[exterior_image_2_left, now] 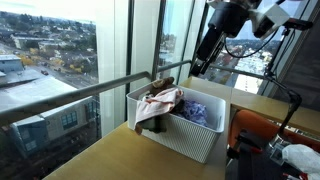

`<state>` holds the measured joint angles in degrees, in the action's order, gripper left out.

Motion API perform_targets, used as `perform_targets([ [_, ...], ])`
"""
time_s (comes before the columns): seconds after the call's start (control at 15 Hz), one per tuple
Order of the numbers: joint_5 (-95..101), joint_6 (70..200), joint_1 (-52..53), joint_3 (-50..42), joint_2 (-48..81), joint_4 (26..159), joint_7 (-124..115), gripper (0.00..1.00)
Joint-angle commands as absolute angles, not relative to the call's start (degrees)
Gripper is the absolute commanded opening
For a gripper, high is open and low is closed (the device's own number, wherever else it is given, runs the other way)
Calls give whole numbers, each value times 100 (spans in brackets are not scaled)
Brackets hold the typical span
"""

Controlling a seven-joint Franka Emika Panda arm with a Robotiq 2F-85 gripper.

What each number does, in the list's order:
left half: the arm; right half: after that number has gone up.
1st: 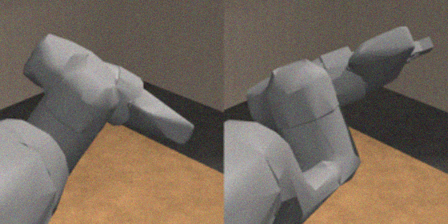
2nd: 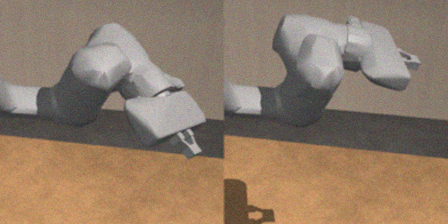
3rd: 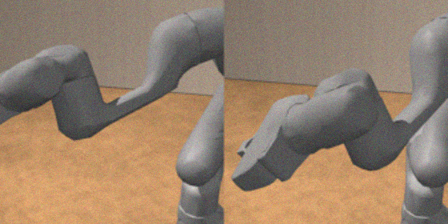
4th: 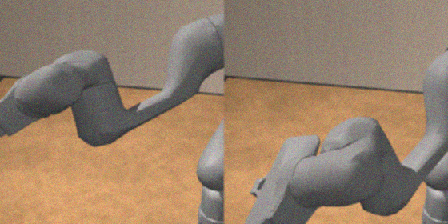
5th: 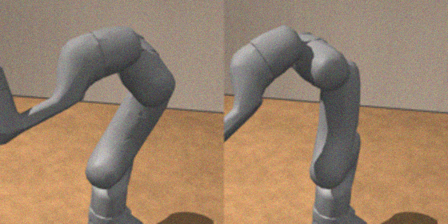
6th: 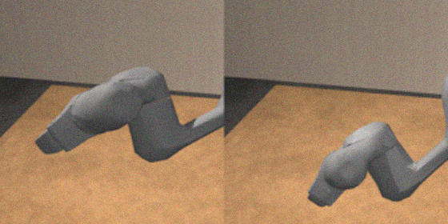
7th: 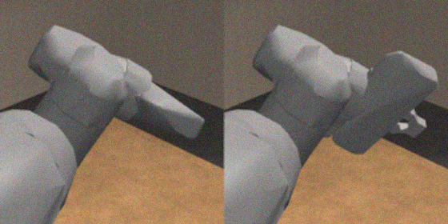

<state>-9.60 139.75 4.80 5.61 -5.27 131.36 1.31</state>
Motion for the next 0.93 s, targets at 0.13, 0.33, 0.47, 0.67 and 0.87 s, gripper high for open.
perform_targets([
  [0.13, 258, 15023, 354, 348, 1018, 12293, 54, 100],
  [0.33, 630, 15135, 307, 120, 1509, 12016, 75, 100],
  [0.47, 629, 15034, 217, 48, 1734, 11900, 251, 100],
  [0.67, 599, 15108, 125, -7, 1960, 11881, 377, 100],
  [0.87, 622, 15231, 149, -24, 2214, 11900, 285, 100],
])
